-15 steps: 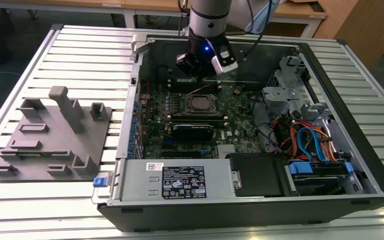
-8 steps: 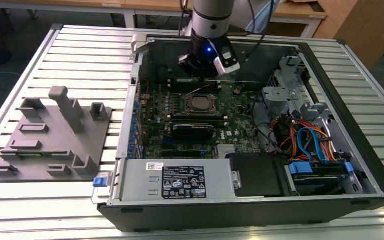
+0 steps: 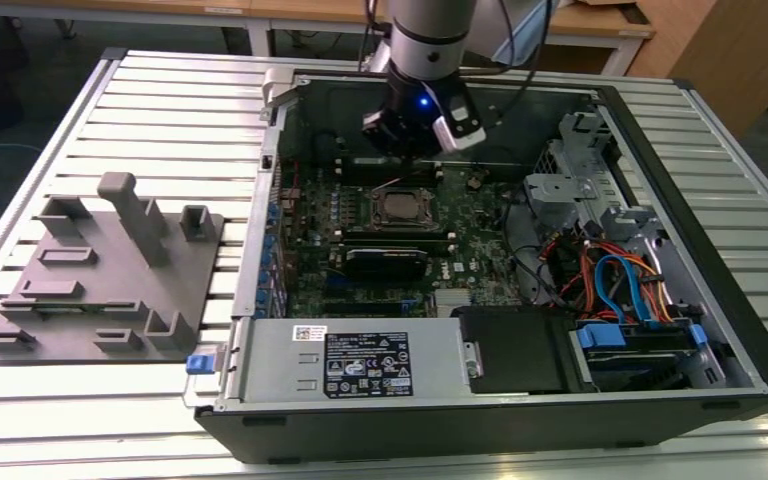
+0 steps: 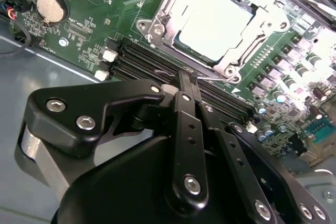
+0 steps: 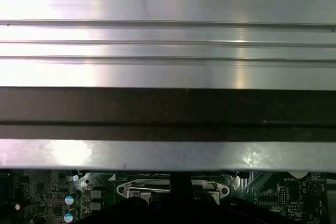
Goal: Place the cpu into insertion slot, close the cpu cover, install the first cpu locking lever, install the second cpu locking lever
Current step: 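Install the first cpu locking lever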
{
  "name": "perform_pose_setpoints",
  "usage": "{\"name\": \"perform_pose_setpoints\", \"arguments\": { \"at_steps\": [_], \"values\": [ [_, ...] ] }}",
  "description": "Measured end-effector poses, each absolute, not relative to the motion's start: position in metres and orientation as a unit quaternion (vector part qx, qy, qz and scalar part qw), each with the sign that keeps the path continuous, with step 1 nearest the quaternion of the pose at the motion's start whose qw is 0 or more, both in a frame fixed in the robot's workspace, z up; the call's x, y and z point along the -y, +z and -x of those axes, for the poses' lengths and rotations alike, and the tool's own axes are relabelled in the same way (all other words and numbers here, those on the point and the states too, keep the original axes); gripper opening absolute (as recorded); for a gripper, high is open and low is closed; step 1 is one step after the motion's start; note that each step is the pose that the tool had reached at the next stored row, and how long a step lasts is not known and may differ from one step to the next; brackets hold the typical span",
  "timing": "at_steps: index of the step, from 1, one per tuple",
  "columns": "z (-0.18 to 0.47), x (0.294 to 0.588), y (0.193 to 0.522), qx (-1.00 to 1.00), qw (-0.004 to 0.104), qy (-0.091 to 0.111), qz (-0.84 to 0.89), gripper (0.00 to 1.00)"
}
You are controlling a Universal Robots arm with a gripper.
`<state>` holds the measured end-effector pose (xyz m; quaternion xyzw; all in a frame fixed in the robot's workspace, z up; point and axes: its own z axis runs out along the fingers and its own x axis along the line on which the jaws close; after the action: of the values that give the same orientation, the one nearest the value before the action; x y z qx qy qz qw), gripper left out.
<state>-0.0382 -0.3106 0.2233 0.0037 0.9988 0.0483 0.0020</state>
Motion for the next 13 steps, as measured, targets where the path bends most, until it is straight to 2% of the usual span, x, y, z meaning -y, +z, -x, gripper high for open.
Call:
{"name": "perform_pose_setpoints", "arguments": {
  "at_steps": [13],
  "values": [
    [0.0294,0.3106,0.2155,-0.999,0.002,0.048,-0.004,0.11]
  ]
}}
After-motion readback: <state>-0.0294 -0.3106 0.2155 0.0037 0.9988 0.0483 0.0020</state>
